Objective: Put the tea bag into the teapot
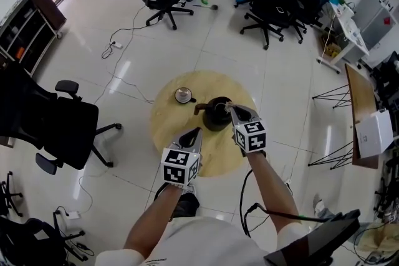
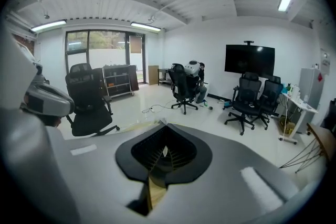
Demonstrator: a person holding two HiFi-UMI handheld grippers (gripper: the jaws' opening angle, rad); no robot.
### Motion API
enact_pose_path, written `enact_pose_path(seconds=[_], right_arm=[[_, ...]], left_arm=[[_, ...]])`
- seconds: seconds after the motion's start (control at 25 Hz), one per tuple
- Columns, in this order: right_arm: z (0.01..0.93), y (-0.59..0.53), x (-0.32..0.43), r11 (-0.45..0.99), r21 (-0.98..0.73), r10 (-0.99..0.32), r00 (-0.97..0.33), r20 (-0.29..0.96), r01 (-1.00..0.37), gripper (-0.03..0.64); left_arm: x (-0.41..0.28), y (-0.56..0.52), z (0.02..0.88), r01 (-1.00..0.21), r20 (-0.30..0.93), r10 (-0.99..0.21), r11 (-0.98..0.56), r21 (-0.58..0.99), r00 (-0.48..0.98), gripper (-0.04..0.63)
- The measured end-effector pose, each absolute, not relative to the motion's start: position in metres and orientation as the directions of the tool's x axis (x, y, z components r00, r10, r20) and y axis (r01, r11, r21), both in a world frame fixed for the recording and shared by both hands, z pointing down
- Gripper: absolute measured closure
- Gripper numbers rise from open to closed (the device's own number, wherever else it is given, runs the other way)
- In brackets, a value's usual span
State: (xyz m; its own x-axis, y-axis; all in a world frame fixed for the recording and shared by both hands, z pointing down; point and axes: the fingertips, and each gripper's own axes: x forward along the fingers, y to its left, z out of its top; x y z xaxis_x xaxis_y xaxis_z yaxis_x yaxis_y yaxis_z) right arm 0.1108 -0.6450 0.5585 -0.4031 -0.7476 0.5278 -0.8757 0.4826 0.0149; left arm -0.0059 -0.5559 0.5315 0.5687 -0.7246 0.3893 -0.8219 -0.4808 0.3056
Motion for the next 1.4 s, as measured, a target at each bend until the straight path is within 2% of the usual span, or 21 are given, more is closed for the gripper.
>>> enact_pose_path(seconds=[0.28,0.88,1.24,1.36,1.4], right_arm=[[0.605,-0.66,0.104,0.504,0.043,-0.684,-0.369,0.629,-0.863,0.612],[0.649,-0.676,0.098,0.517,0.097,-0.603,-0.281,0.747,-0.85,0.606],[0.645,-0.675,0.099,0.522,0.082,-0.599,-0.297,0.743,-0.849,0.498],[0.634,-0.672,0.104,0.499,0.087,-0.635,-0.296,0.714,-0.863,0.512],[0.628,-0.67,0.107,0.485,0.088,-0.654,-0.294,0.697,-0.87,0.588]], left_arm=[[-0.01,-0.557,0.54,-0.829,0.4,-0.728,-0.458,0.32,0.557,0.583],[-0.034,-0.555,0.556,-0.85,0.417,-0.748,-0.388,0.358,0.517,0.583],[-0.032,-0.557,0.556,-0.846,0.412,-0.747,-0.391,0.362,0.522,0.583],[-0.027,-0.556,0.556,-0.842,0.413,-0.741,-0.401,0.361,0.53,0.583],[-0.025,-0.555,0.556,-0.841,0.413,-0.739,-0.404,0.361,0.532,0.583]])
